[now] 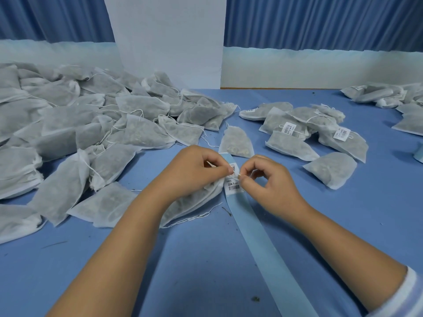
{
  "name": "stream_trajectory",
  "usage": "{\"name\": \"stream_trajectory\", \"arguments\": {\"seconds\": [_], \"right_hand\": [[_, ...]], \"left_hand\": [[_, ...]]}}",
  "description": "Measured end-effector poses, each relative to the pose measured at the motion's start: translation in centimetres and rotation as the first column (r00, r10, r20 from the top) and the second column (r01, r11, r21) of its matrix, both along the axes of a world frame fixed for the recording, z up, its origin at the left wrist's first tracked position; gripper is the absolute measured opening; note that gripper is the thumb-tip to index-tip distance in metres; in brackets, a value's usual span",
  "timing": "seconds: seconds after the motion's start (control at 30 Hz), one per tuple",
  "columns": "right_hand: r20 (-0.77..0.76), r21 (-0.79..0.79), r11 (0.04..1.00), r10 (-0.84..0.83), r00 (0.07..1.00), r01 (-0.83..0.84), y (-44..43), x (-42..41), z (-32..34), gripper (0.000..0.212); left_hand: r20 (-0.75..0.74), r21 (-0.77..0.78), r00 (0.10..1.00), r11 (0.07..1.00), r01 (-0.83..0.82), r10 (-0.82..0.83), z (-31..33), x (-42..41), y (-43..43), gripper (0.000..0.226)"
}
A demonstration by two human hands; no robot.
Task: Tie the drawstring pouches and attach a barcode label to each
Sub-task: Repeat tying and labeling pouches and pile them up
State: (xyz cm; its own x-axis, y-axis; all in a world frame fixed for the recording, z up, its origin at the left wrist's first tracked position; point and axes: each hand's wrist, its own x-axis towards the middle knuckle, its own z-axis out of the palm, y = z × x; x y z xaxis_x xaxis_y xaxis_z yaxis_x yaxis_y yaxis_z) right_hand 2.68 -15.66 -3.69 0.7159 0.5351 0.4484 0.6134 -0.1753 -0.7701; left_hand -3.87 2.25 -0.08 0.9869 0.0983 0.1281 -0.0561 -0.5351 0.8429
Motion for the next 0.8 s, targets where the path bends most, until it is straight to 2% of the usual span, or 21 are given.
{"name": "stream_trajectory", "arguments": {"seconds": [0.1,0.23,0.33,0.43,0.53,0.63,0.73,0.8], "right_hand": [[-0.119,0.081,0.997,0.03,0.992,-0.02,0.05,-0.09,-0.05,0.018],[-0.134,0.158,0.985,0.084,0.987,-0.062,0.09,0.06,-0.23,0.027],[-0.044,0.067,0.997,0.05,0.998,-0.047,0.06,0.32,-0.63,0.021],[0.136,-0.055,0.998,0.002,0.991,0.006,0.09,0.48,-0.74,0.017],[0.161,-0.16,0.987,0.015,0.987,0.011,0.09,0.6,-0.63,0.01],[0.02,-0.174,0.984,0.033,0.999,-0.029,0.08,0.61,-0.49,0.01],[-0.222,-0.086,0.987,0.111,0.969,-0.133,0.05,0.5,-0.14,0.013],[-0.327,-0.023,0.984,0.161,0.931,-0.178,-0.05,0.55,0.1,0.015]], "left_hand": [[0.002,0.042,1.0,0.999,0.005,-0.005,-0.03,0.04,-0.06,0.011],[-0.017,0.062,1.0,0.998,-0.012,0.013,-0.19,0.16,0.02,0.013],[-0.041,0.103,0.998,0.994,-0.035,0.039,-0.31,0.23,0.03,0.013],[-0.073,0.104,0.997,0.994,-0.024,0.032,-0.31,0.2,0.09,0.013],[-0.072,0.121,0.997,0.992,-0.031,0.04,-0.39,0.18,0.24,0.012],[-0.034,0.128,0.999,0.991,-0.038,0.042,-0.56,0.29,0.49,0.008],[-0.006,0.067,1.0,0.998,-0.016,0.016,-0.62,0.38,0.56,0.001],[-0.003,0.029,1.0,0.999,0.018,-0.018,-0.54,0.39,0.57,0.002]]}}
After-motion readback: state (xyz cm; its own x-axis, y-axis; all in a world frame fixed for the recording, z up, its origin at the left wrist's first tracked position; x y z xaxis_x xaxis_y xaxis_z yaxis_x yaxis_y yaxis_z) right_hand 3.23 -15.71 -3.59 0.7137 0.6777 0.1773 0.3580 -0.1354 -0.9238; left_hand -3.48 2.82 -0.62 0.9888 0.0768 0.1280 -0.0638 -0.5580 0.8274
